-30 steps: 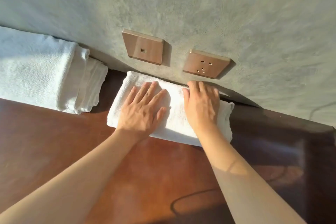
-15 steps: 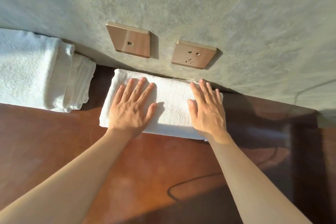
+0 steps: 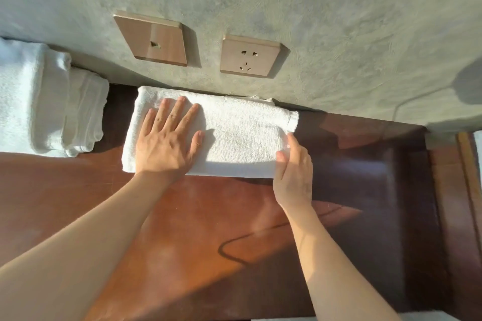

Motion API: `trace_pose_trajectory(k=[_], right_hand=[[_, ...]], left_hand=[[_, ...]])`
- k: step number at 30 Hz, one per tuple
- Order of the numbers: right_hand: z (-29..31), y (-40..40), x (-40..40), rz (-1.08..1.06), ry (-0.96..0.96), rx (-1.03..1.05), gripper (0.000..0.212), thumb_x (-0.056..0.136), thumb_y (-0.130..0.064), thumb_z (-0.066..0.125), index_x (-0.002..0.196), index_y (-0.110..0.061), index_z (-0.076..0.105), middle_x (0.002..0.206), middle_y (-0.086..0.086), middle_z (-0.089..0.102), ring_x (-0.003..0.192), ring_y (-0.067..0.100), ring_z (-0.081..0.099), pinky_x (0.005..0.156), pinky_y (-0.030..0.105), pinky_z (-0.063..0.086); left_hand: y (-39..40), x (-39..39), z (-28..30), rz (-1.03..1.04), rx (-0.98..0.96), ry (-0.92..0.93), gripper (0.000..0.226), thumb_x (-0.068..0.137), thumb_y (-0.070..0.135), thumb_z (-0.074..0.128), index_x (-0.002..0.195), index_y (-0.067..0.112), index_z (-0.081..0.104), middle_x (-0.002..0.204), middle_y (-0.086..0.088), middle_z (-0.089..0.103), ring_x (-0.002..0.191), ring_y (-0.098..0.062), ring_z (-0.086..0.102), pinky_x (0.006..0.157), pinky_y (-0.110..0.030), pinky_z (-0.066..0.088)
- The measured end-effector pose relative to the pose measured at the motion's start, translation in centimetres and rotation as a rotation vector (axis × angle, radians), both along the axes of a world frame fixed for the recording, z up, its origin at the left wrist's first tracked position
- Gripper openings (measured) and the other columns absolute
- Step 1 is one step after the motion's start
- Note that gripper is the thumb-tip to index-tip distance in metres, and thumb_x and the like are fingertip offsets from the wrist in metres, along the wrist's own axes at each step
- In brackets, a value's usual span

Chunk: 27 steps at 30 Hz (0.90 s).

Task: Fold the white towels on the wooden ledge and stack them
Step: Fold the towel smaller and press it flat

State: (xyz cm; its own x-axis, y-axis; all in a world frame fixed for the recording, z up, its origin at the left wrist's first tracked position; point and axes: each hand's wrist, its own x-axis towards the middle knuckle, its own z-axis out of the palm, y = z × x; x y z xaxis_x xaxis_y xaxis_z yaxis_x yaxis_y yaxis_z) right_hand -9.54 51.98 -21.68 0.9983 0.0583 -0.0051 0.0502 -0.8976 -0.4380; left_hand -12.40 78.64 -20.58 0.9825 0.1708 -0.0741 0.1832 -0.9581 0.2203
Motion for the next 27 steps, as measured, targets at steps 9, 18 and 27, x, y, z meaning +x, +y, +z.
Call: trace_pose_trajectory(k=[9,18,27], right_hand=[[1.5,2.8,1.5,-0.322,0.104,0.220,0.064,0.104,-0.051,0.039,0.149,-0.006,0.039,0.142,0.018,0.050,0.131,0.036,0.046,0.108,0.045,0.036],[3.6,6.7,2.8,-0.281,0.258,-0.286,0.073,0.104,-0.050,0.034,0.161,-0.012,0.008,0.162,0.016,0.022,0.148,0.036,0.023,0.117,0.061,0.021],[-0.7,12.7,2.5,0.159,0.031,-0.397,0.070,0.097,-0.058,0.006,0.162,-0.030,0.004,0.170,-0.001,0.001,0.157,0.028,-0.002,0.123,0.058,0.001]], left_hand=[[0.7,-1.0,-0.3,0.013,-0.102,-0.116,0.059,0.102,0.050,0.029,0.146,0.019,0.051,0.162,-0.006,0.035,0.152,-0.028,0.024,0.125,-0.045,0.016],[4.0,-2.6,0.4,0.235,-0.158,0.043,0.045,0.102,0.036,0.033,0.146,0.028,0.039,0.167,0.010,0.016,0.147,-0.031,0.027,0.117,-0.052,0.026],[1.6,0.4,-1.4,-0.155,0.059,0.067,0.064,0.099,0.057,0.006,0.160,0.039,-0.006,0.168,0.006,-0.016,0.154,-0.019,-0.020,0.126,-0.046,-0.006]])
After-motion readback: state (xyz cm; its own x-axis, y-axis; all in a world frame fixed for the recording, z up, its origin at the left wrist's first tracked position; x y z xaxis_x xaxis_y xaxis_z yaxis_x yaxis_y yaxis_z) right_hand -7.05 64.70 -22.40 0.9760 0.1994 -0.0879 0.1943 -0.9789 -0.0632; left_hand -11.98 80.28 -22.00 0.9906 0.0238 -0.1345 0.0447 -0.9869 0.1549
